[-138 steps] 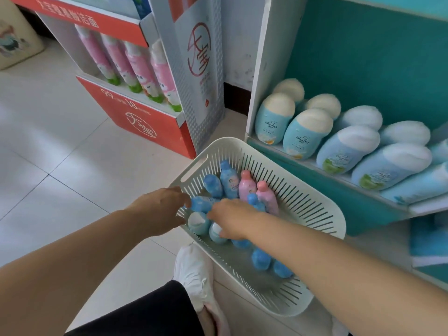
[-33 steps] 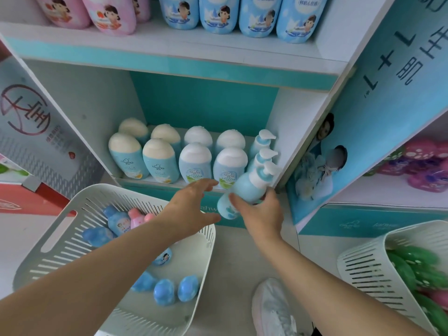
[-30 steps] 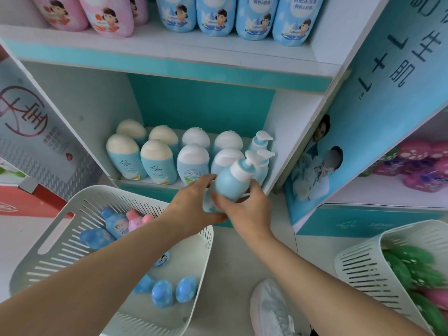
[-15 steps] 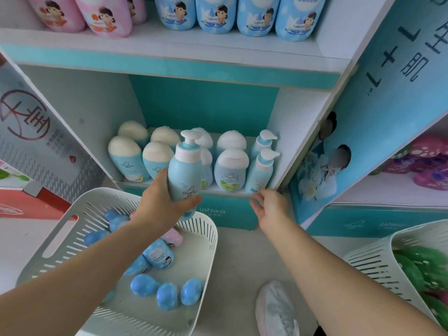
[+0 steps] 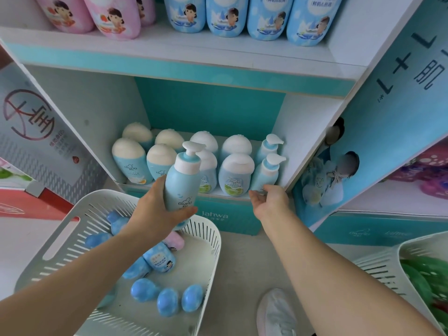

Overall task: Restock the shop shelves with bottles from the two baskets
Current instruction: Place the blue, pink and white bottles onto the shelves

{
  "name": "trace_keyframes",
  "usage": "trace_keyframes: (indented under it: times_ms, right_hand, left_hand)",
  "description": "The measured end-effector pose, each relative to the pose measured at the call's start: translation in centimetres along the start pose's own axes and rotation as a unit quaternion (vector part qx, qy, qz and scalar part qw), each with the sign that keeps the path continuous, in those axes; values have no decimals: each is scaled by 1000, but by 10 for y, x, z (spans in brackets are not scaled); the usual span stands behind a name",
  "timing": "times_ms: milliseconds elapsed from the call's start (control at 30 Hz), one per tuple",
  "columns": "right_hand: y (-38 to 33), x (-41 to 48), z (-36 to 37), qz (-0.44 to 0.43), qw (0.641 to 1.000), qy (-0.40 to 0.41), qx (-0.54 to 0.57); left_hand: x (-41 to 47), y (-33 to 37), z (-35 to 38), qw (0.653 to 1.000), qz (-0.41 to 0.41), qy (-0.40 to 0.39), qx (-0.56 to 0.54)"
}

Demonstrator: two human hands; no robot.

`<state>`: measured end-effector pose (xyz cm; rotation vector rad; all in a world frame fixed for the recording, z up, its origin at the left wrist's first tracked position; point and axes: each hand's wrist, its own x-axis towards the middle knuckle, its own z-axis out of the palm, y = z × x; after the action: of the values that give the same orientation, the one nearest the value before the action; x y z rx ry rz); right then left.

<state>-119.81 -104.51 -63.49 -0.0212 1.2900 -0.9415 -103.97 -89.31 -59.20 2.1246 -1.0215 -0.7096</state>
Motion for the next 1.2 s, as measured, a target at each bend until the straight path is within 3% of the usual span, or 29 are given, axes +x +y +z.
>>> trace_keyframes:
  times_ms: [1200]
  right_hand:
    - [5,35,23,-28,993,-58,100]
  left_hand:
    - [-4,-7,-4,1000,-4,-1,-23]
